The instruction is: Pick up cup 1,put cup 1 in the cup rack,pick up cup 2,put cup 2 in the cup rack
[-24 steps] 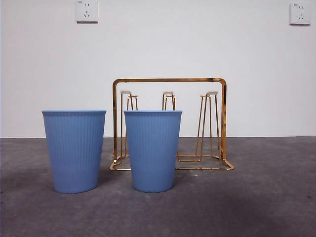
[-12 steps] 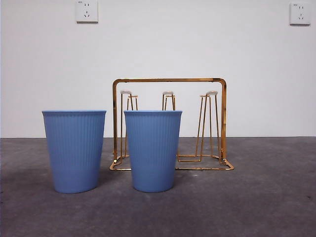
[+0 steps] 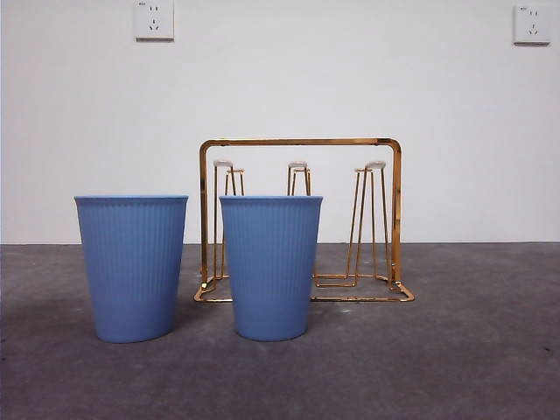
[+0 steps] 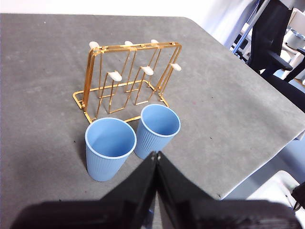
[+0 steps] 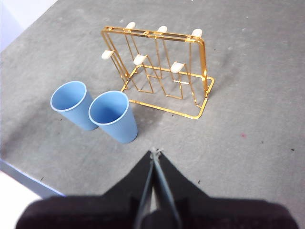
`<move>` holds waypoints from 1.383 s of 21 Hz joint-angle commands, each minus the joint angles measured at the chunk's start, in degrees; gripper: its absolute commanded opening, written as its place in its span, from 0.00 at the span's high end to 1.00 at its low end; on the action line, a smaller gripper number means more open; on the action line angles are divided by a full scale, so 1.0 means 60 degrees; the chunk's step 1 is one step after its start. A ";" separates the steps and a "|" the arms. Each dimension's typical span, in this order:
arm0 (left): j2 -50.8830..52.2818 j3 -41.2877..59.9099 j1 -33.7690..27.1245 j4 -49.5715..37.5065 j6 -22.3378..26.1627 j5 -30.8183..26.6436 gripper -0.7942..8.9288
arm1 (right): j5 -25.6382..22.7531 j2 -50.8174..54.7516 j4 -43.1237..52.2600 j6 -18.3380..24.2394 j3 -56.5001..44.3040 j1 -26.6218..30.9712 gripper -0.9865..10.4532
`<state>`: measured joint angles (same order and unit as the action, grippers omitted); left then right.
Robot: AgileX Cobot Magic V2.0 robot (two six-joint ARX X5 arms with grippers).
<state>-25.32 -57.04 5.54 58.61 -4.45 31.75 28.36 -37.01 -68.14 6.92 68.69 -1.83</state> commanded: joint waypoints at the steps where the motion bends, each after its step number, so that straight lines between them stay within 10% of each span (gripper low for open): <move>1: 0.0007 -0.0011 0.0033 -0.0084 0.0135 0.0047 0.92 | 0.0062 0.0004 0.0047 0.0106 0.0018 -0.0131 0.91; 4: 0.0007 -0.0018 0.0033 -0.0219 0.0117 0.0153 0.83 | 0.0098 -0.0044 0.0069 0.0102 0.0022 -0.0193 0.88; 9: -0.0142 -0.0025 0.0076 -0.0503 0.0011 0.0936 0.30 | 0.0146 -0.0182 0.0120 -0.0262 0.0022 -0.0208 0.51; 22: -0.0605 -0.0025 0.0288 -0.1938 -0.0765 0.2685 0.30 | 0.2113 -0.1457 0.0860 -0.1009 0.0029 -0.0237 0.45; 29: -0.0761 -0.0029 0.0484 -0.2033 -0.0769 0.2790 0.30 | 0.1847 -0.2954 0.1668 -0.1512 0.0055 -0.1351 0.45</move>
<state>-29.91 -57.06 8.19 47.03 -8.67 48.23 39.72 -53.89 -58.78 -0.93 68.88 -8.97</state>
